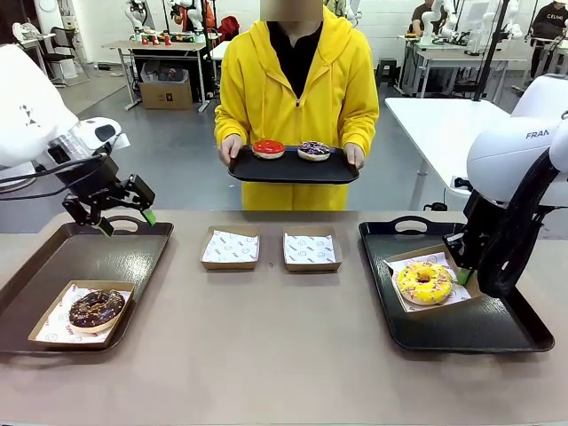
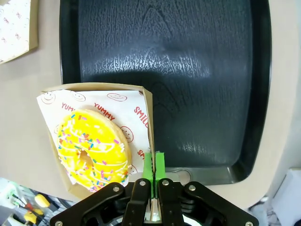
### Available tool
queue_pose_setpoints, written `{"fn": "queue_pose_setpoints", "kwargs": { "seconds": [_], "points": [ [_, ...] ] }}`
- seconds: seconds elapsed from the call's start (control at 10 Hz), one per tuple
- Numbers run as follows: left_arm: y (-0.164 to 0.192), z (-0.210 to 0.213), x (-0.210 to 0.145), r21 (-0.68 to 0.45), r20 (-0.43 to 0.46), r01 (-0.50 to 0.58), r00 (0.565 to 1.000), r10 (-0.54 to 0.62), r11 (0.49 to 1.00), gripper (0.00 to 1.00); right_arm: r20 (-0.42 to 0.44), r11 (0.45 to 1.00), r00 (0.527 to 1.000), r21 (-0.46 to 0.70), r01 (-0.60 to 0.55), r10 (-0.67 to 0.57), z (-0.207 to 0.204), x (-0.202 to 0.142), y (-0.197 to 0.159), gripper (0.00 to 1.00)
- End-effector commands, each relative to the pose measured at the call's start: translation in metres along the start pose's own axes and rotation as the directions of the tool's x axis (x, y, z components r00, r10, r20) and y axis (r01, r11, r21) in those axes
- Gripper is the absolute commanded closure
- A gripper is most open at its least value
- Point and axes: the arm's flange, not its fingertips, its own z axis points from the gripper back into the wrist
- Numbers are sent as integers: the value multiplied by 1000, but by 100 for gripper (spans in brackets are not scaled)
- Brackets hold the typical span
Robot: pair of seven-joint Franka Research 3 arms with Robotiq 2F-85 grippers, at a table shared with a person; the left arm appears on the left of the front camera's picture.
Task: Individually package the donuts and arrange them on the tray.
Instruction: Place the picked Paper togo box on the Handle tray while simultaneously picking up another Paper togo box from the table with the other hand.
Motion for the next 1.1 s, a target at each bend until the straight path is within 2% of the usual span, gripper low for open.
{"fn": "queue_pose_setpoints", "kwargs": {
  "seconds": [0.0,0.8,1.0],
  "points": [
    [5,7,3,-2,-3,-14,1000,14,1000,0,1,1000,1000,1,-1,1,3,2,1,98],
    [8,4,3,-4,6,-17,1000,17,1000,0,1,1000,1000,0,0,0,1,0,0,98],
    [-18,-3,28,65,-53,61,997,-58,996,0,4,995,999,-92,45,-44,1,-2,3,98]
  ]
}}
